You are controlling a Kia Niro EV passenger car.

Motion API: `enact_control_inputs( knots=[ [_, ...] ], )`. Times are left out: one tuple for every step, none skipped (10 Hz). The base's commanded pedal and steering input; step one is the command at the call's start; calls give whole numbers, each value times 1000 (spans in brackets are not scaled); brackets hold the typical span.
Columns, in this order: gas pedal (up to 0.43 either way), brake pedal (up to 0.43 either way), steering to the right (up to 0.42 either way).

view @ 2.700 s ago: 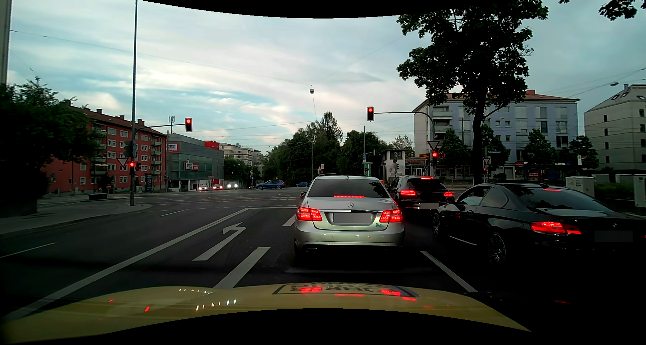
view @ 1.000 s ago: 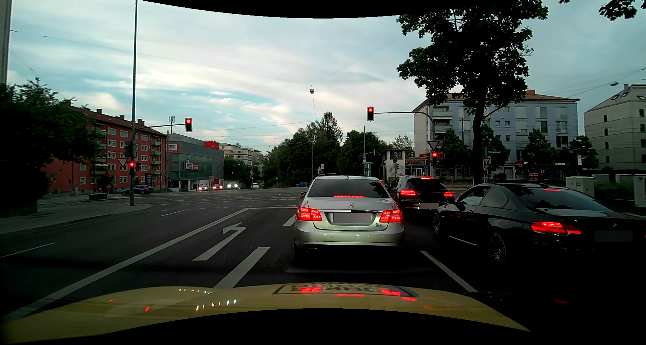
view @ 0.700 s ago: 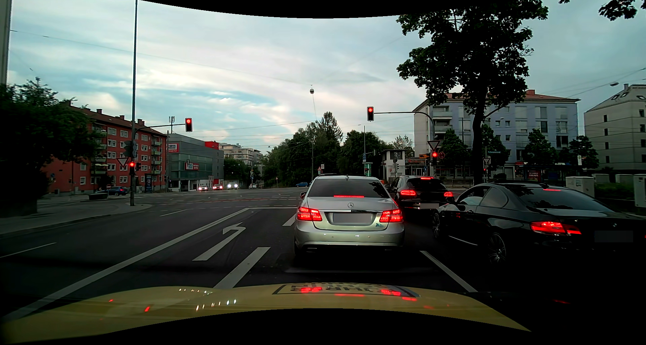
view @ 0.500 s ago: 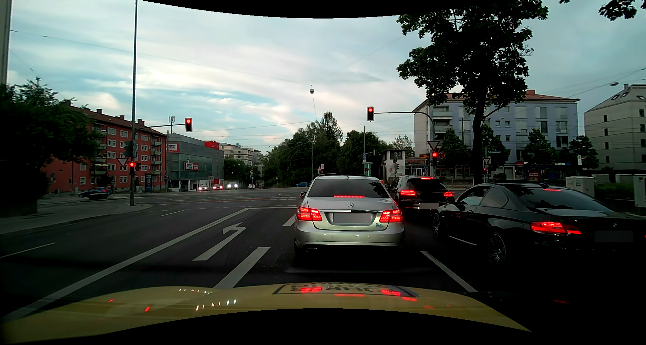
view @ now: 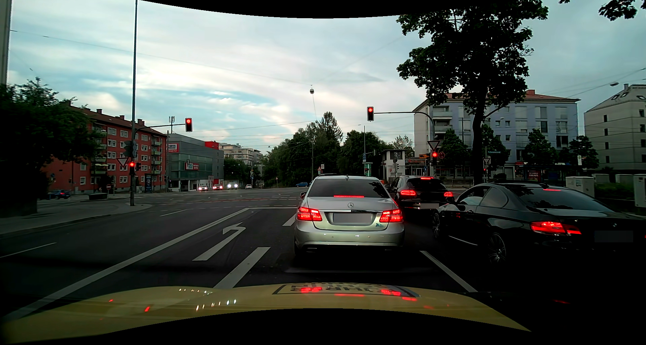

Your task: Follow the waypoints while adhering to traffic rules and regulations

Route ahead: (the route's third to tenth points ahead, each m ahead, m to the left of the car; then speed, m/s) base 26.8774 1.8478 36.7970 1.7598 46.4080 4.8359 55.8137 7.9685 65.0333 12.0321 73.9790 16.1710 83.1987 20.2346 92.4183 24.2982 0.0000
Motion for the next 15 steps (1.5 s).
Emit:
enact_control_inputs(
  knots=[
    [0, 250, -4],
    [0, 250, -4],
    [0, 244, -4],
    [0, 250, -4],
    [0, 250, -4],
    [0, 250, -4],
    [0, 244, -4],
    [0, 250, -4],
    [0, 244, -4],
    [0, 250, -4],
    [0, 250, -4],
    [0, 250, -4],
    [0, 250, -4],
    [0, 250, -4],
    [0, 250, -4]
  ],
)
